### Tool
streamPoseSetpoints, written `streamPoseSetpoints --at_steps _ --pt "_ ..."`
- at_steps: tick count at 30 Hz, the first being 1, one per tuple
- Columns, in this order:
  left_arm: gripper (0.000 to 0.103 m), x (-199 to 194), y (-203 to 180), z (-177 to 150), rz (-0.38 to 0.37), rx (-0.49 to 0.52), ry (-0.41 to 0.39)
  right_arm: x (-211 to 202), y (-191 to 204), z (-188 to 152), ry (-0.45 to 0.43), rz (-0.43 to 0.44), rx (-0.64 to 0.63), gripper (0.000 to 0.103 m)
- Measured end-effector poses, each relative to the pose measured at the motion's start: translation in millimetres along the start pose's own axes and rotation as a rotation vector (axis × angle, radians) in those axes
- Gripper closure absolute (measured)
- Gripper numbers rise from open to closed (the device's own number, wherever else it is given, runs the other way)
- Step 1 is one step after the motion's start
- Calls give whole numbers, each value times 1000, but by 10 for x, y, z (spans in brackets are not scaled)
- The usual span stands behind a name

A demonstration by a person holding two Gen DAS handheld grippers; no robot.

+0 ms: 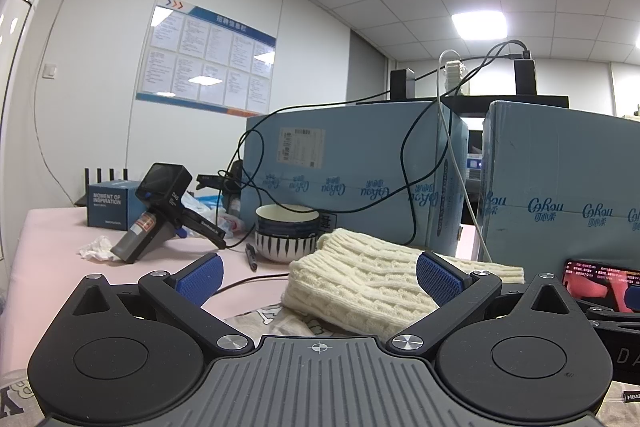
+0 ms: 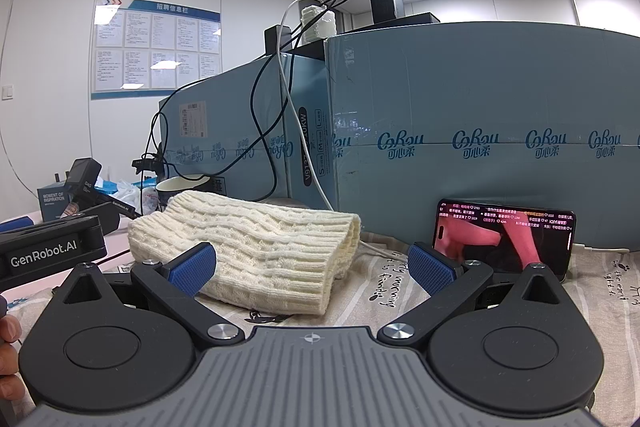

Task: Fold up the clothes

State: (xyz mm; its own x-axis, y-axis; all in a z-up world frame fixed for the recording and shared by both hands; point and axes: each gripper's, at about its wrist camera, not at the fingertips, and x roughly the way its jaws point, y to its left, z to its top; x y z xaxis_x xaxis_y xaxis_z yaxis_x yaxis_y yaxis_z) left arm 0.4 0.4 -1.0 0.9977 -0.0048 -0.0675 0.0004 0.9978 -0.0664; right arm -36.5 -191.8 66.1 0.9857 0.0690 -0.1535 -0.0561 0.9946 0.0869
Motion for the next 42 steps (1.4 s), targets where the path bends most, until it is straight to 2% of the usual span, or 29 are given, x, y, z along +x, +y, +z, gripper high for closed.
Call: streamPoseSetpoints --at_steps 42 --pt "0 -7 6 9 0 2 -2 1 2 -3 1 1 0 0"
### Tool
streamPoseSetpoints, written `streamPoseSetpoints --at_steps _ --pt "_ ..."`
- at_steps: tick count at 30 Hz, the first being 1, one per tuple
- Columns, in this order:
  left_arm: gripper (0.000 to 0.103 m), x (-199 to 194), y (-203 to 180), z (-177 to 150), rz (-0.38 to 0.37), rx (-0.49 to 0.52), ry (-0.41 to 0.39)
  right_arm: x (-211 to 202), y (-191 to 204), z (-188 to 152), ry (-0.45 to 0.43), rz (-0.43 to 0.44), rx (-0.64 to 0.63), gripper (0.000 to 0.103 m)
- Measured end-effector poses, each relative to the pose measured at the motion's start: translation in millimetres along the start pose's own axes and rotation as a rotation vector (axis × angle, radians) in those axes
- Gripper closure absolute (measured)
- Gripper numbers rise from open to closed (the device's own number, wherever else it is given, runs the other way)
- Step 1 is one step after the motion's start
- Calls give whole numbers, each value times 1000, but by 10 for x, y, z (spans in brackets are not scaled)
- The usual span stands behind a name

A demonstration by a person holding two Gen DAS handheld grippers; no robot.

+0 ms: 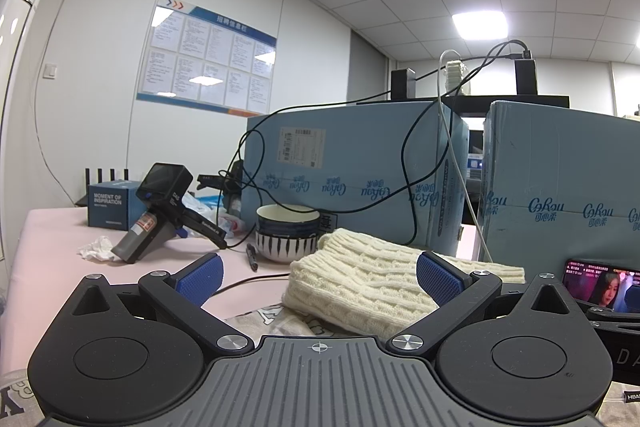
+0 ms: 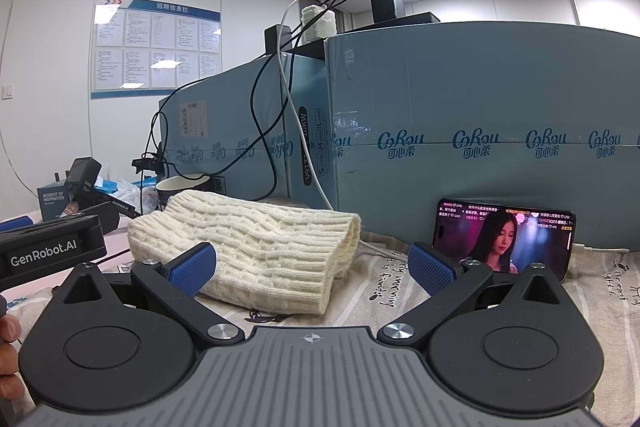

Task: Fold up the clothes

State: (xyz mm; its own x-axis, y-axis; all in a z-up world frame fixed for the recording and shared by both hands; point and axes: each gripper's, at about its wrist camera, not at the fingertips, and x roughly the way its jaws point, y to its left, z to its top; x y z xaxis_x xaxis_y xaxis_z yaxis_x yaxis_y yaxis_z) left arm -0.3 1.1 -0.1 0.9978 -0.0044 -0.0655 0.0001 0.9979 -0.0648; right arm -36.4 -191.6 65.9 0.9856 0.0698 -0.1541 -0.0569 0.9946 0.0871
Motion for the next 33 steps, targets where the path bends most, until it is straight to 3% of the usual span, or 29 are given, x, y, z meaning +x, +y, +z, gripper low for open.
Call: streamPoseSetpoints --at_steps 20,33 --pt "0 6 -2 1 0 -2 2 7 7 -3 -1 0 1 0" --pt "0 -101 2 -6 5 4 -56 -190 48 16 -117 -35 -26 0"
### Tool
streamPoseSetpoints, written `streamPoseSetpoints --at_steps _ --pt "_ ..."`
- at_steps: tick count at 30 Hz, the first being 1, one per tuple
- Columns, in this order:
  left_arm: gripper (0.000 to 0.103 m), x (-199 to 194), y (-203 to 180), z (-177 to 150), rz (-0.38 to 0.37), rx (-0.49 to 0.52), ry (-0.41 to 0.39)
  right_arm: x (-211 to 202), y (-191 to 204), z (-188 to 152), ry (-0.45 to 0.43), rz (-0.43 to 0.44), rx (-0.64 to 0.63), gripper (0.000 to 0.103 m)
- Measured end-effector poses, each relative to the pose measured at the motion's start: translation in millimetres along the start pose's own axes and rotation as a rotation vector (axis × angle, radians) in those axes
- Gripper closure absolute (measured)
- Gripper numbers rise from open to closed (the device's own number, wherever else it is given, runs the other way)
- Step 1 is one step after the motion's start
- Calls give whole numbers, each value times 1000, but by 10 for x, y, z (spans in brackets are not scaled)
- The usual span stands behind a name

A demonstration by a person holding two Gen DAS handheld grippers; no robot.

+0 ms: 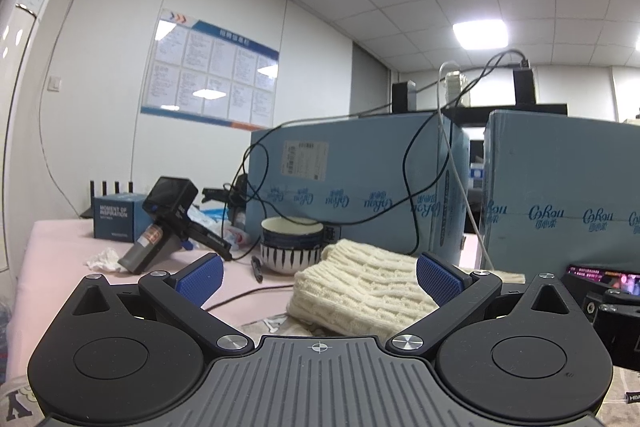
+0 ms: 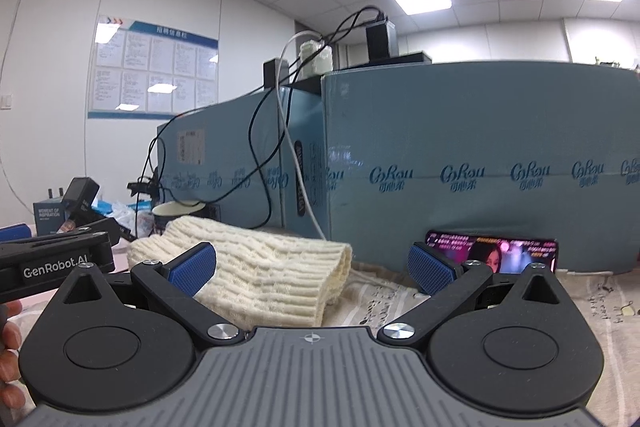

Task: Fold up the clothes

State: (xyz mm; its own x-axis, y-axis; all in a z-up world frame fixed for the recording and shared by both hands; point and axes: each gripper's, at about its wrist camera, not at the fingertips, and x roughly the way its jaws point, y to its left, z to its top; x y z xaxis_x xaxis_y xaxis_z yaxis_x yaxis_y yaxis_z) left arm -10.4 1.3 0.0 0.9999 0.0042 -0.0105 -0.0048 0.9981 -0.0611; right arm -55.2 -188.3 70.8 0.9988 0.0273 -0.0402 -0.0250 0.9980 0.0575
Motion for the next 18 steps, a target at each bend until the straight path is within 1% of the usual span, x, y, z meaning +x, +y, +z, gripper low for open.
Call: streamPoseSetpoints --at_steps 4,6,9,13,16,18 --pt "0 -7 47 9 -36 -30 -10 -71 -4 43 4 -32 5 0" --pt "0 -33 75 15 -85 -55 -27 -134 -21 82 11 -62 9 0" --pt "0 -90 48 48 -174 -63 -52 -297 -92 168 10 -123 26 0" --pt "0 -191 -54 159 -328 -90 -65 -599 -289 319 -8 -216 66 0" --pt "0 -253 -187 266 -475 -141 -68 -875 -483 418 -25 -300 76 0" --pt "0 -309 -345 328 -563 -144 -78 -1082 -631 466 -38 -368 67 0"
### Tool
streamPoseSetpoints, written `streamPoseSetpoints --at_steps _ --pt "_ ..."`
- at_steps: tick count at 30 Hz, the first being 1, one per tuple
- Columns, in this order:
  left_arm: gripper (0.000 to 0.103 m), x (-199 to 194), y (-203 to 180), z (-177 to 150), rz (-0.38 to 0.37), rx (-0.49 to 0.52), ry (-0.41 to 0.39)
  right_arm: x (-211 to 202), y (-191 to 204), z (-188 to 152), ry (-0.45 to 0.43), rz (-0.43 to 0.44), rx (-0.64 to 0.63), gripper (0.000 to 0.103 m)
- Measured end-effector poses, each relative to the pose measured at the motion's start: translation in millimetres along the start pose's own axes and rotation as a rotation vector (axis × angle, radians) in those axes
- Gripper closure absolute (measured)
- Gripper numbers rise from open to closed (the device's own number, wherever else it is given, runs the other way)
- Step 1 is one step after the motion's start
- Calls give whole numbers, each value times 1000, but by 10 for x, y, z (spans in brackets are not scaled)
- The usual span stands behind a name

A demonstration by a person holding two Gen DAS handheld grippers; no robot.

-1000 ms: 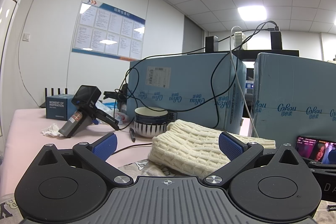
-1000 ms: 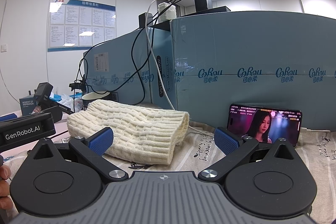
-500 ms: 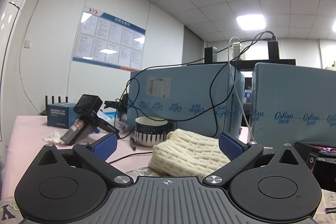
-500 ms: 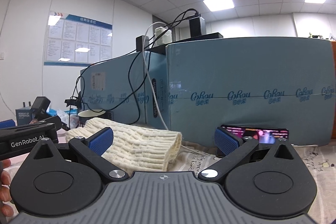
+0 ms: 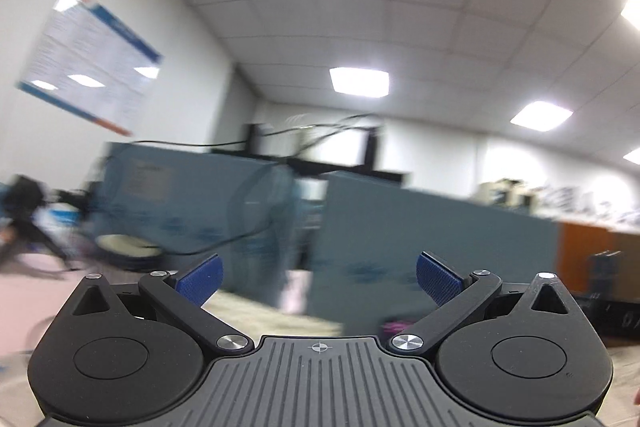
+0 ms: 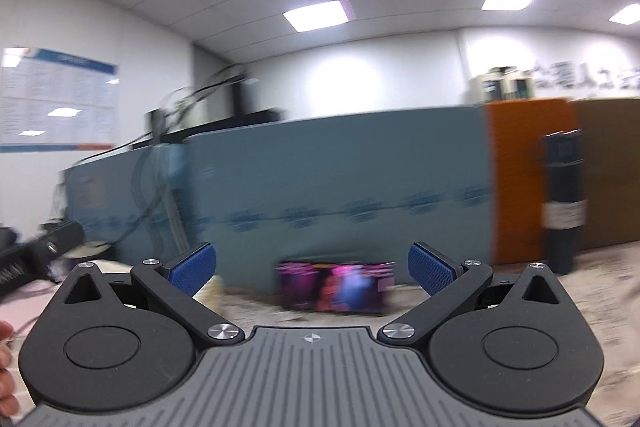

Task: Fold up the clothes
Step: 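Move both tools over to the crumpled brown leather vest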

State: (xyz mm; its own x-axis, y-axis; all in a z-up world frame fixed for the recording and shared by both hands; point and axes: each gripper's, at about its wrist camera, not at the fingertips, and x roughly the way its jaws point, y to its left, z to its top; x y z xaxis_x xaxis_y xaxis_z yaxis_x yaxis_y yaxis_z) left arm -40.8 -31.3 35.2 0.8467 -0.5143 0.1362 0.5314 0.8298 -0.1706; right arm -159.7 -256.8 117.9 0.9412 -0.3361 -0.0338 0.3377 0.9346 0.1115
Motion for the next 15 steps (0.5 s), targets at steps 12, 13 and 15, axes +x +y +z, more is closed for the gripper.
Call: streamPoseSetpoints --at_steps 12,13,15 --pt "0 492 -1175 215 -326 -2 -29 -550 -1608 267 -43 -541 0 0" --pt "0 563 -1258 228 -347 -10 -19 -579 -1757 279 -40 -580 13 0" --pt "0 711 -1398 241 -384 -31 0 -633 -2054 302 -33 -656 40 0"
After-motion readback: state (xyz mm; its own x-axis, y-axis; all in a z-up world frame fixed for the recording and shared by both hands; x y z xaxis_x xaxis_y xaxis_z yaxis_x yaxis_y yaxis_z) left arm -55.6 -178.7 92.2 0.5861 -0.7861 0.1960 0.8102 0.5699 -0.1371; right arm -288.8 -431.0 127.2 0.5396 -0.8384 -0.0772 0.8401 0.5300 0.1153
